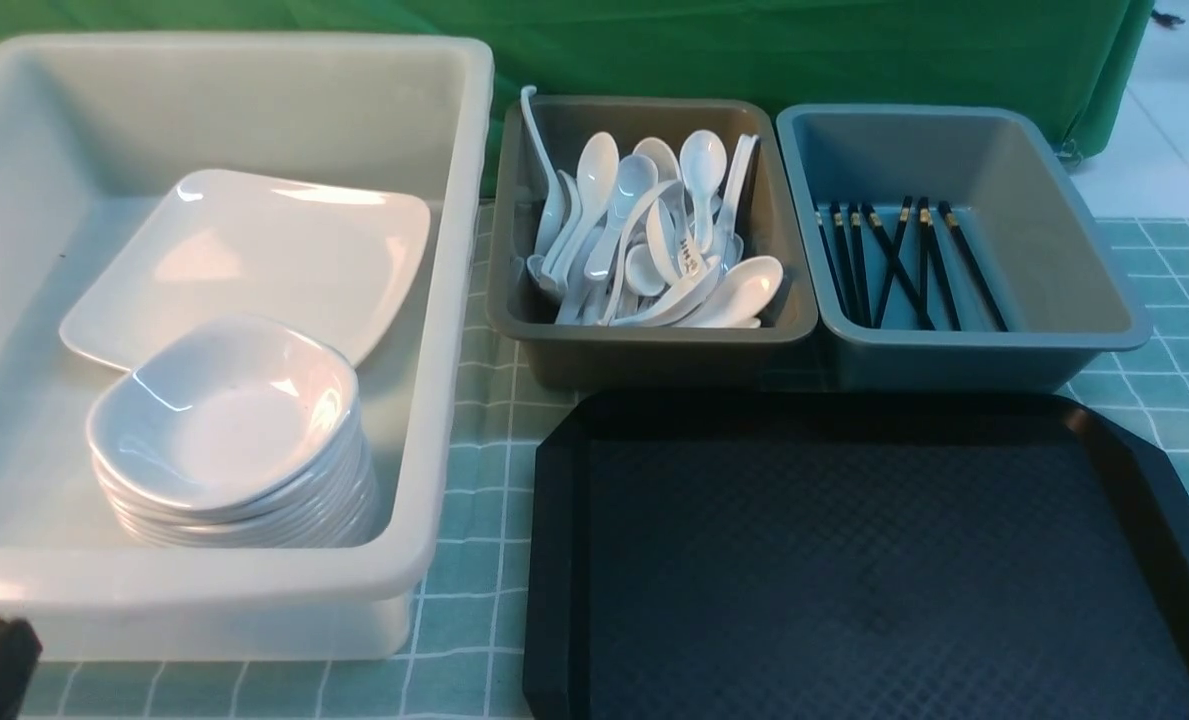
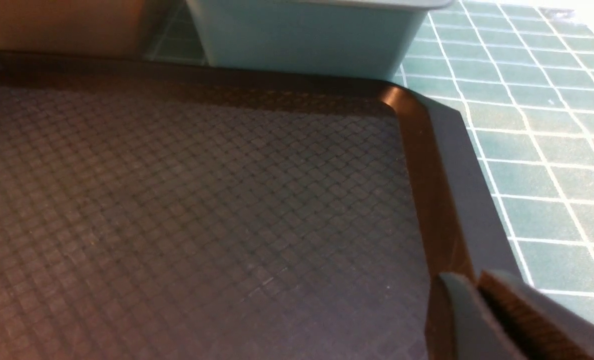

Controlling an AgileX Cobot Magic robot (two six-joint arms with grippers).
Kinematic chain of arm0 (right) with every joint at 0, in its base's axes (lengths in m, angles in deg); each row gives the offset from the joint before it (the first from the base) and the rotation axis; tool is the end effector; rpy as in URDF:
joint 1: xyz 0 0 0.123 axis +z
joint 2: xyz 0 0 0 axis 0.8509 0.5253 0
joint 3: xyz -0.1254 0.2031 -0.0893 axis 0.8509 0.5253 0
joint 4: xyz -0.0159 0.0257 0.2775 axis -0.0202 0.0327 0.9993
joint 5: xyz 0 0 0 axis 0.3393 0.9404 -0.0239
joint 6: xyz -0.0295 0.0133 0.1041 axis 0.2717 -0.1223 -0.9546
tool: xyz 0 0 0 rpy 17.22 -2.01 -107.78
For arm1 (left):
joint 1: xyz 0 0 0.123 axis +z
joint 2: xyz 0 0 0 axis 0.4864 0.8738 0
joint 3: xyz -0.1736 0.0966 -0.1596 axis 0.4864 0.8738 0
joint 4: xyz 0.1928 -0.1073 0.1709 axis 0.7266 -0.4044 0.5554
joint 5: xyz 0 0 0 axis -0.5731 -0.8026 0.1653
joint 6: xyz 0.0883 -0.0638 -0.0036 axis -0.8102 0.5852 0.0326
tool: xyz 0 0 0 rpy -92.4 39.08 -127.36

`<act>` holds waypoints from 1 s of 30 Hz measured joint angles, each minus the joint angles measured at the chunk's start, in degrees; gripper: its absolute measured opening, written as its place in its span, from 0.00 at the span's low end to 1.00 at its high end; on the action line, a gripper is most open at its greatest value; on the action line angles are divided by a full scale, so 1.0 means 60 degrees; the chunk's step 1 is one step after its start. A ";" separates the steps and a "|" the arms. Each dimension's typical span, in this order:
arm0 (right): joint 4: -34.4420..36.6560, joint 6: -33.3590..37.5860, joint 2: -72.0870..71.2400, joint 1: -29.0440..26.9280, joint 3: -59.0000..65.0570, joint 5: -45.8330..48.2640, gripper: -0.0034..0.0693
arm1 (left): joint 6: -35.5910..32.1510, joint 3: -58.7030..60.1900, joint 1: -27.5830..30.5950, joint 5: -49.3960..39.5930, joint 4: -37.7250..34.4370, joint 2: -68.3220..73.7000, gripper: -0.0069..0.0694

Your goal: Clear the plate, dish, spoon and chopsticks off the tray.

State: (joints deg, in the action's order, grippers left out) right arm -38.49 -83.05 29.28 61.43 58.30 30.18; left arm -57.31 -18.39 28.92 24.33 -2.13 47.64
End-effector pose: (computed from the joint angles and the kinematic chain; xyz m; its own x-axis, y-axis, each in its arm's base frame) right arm 0.1312 0.0071 0.1847 -0.1682 -0.0928 -0.9814 -0.0687 0.9942 -0.0823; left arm 0.1323 -0.0057 0.1902 -0.1199 0.0460 -0.9917 0.0567 0.9976 0.0394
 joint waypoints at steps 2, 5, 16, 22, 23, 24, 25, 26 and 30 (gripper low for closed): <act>0.0000 0.0000 -0.0010 0.0000 0.0000 -0.0004 0.19 | 0.0217 0.0009 0.0429 -0.0435 -0.0010 -0.0008 0.11; 0.0000 0.0000 -0.0010 0.0000 0.0000 -0.0004 0.20 | 0.0280 0.0009 0.0539 -0.0478 -0.0010 -0.0008 0.11; 0.0000 0.0000 -0.0010 0.0000 0.0000 -0.0004 0.24 | 0.0337 0.0009 0.0539 -0.0370 -0.0010 -0.0008 0.11; 0.0000 0.0000 -0.0010 0.0000 0.0000 -0.0011 0.24 | 0.0337 0.0009 0.0539 -0.0334 -0.0010 -0.0008 0.11; 0.0000 0.0000 -0.0010 0.0000 0.0000 -0.0011 0.24 | 0.0337 0.0009 0.0539 -0.0326 -0.0010 -0.0008 0.11; 0.0000 0.0000 -0.0010 0.0000 0.0000 -0.0011 0.24 | 0.0337 0.0009 0.0539 -0.0326 -0.0010 -0.0008 0.11; 0.0000 0.0000 -0.0010 0.0000 0.0000 -0.0011 0.24 | 0.0337 0.0009 0.0539 -0.0326 -0.0010 -0.0008 0.11; 0.0000 0.0000 -0.0010 0.0000 0.0000 -0.0011 0.24 | 0.0337 0.0009 0.0539 -0.0326 -0.0010 -0.0008 0.11; 0.0000 0.0000 -0.0010 0.0000 0.0000 -0.0011 0.24 | 0.0337 0.0009 0.0539 -0.0326 -0.0010 -0.0008 0.11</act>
State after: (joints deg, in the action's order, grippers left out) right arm -38.49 -83.05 29.22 61.43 58.30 30.11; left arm -55.29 -18.34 32.16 22.37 -2.19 47.60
